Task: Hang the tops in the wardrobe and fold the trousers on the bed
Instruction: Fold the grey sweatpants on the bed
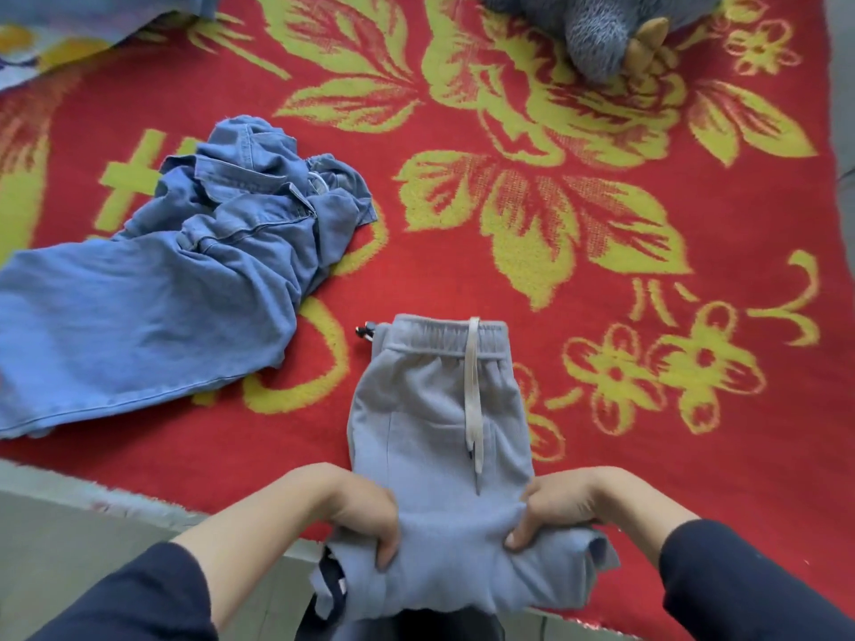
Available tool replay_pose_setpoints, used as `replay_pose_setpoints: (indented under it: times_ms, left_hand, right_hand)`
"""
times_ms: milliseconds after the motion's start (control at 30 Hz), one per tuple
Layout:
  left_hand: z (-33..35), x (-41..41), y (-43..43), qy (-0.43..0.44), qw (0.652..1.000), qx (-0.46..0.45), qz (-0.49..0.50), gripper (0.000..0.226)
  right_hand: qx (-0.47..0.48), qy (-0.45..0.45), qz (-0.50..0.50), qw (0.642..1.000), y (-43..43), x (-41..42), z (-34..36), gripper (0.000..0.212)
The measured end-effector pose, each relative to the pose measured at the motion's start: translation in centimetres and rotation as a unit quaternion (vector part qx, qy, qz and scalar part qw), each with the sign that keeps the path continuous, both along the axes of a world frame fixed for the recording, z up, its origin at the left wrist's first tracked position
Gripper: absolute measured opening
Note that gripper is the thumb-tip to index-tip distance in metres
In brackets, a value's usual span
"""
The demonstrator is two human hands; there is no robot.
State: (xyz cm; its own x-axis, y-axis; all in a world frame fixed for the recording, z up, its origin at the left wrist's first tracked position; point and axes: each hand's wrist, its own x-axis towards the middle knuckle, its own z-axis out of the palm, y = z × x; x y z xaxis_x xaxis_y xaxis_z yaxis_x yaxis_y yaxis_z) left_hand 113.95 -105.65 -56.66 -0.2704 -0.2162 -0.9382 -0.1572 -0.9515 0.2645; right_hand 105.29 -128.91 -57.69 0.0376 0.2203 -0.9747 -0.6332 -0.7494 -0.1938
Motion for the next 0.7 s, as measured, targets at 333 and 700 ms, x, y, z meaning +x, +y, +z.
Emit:
replay_pose_setpoints:
  times_ms: [333,700]
  left_hand:
    - [2.6,10.6,-1.9,-0.236,0.945,-0.201,0.102,0.011]
    - [-4.5,10.2,-5.1,-0.559,0.789,-0.24,-0.088,0.06]
  right_hand:
    - [-0.085,-0.315,-0.04,0.944,-4.0,10.6,3.7,0.024]
    - [-0.166,-0.468,0.026,0.867,-2.0,13.3,-1.8,0.057]
